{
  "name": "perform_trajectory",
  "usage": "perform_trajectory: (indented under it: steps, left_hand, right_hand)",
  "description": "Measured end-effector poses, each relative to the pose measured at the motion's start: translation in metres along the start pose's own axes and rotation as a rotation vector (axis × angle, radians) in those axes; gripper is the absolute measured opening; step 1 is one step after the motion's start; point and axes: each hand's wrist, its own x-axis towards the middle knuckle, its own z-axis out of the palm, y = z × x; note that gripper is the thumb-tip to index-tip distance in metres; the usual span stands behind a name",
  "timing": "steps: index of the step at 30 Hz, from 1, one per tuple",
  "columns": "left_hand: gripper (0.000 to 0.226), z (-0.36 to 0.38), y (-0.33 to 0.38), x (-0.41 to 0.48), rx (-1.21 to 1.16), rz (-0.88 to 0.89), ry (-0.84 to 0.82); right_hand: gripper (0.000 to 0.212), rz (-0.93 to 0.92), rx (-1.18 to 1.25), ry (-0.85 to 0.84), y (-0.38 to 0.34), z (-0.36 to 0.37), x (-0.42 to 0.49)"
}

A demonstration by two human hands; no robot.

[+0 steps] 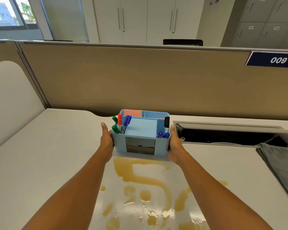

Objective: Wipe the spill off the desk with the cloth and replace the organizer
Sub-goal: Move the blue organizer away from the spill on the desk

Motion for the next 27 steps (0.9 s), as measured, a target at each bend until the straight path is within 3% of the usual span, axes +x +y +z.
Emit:
perform_trajectory:
  steps: [21, 27]
  left_hand:
    - [0.040, 0.016, 0.023, -0.027, 0.026, 0.151, 0.008]
    - [0.038, -0.001, 0.032, -0.056, 0.022, 0.163, 0.042]
  right_hand:
    - [0.056, -0.118, 0.068, 0.034, -0.025, -0.001, -0.023]
    - [0.043, -0.141, 0.048, 0.025, -0.041, 0.008, -0.056]
